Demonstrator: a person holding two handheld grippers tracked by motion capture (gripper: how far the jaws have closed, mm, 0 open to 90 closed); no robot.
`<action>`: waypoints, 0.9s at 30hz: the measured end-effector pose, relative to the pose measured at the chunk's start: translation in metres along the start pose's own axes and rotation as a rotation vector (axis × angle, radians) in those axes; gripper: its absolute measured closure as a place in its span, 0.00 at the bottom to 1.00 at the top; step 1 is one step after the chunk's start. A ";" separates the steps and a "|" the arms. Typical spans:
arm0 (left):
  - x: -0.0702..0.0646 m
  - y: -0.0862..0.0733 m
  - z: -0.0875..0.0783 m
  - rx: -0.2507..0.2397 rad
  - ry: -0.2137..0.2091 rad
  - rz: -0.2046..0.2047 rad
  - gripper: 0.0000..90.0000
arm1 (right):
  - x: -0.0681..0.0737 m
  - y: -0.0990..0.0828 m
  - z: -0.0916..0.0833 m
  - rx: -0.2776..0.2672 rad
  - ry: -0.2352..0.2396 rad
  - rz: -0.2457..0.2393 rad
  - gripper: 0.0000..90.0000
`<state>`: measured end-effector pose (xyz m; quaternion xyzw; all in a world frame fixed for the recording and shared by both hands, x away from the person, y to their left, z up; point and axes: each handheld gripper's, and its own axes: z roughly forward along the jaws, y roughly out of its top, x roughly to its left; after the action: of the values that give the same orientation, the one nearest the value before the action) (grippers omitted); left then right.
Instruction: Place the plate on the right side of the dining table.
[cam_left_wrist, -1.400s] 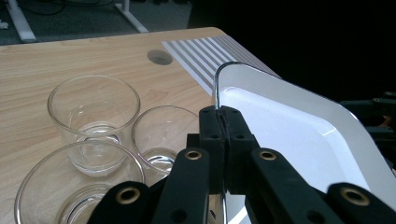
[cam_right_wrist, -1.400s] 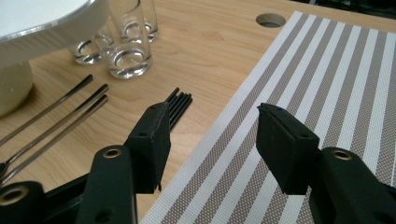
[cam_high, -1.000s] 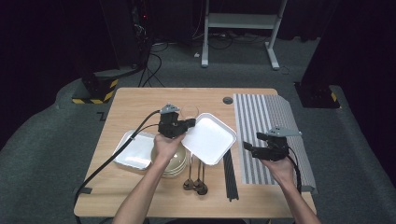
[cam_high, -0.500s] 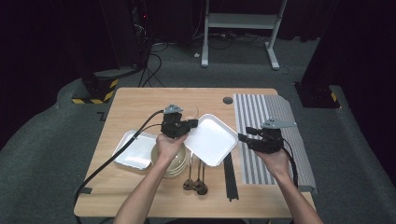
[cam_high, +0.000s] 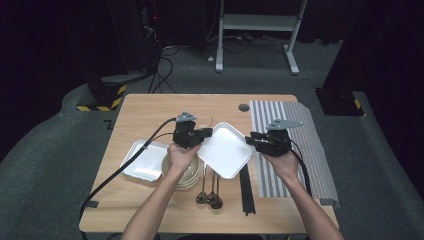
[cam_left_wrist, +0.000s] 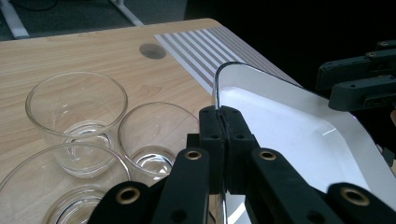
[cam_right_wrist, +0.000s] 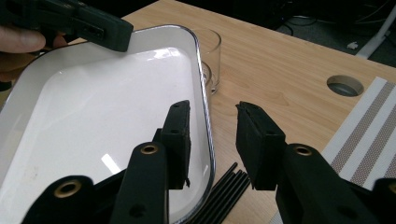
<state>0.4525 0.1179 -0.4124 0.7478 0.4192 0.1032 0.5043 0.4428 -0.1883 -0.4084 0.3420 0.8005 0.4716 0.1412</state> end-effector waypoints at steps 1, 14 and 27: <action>0.000 0.000 0.000 0.000 -0.001 -0.002 0.99 | 0.000 0.001 0.001 -0.004 0.003 -0.003 0.74; -0.001 -0.001 0.002 -0.002 -0.017 -0.004 0.99 | 0.001 0.008 0.013 0.007 0.022 -0.002 0.80; -0.001 -0.001 0.001 0.000 -0.024 0.002 0.99 | -0.002 0.007 0.023 0.036 0.045 0.011 0.87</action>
<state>0.4519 0.1166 -0.4129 0.7495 0.4123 0.0947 0.5093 0.4601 -0.1723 -0.4146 0.3382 0.8098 0.4655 0.1146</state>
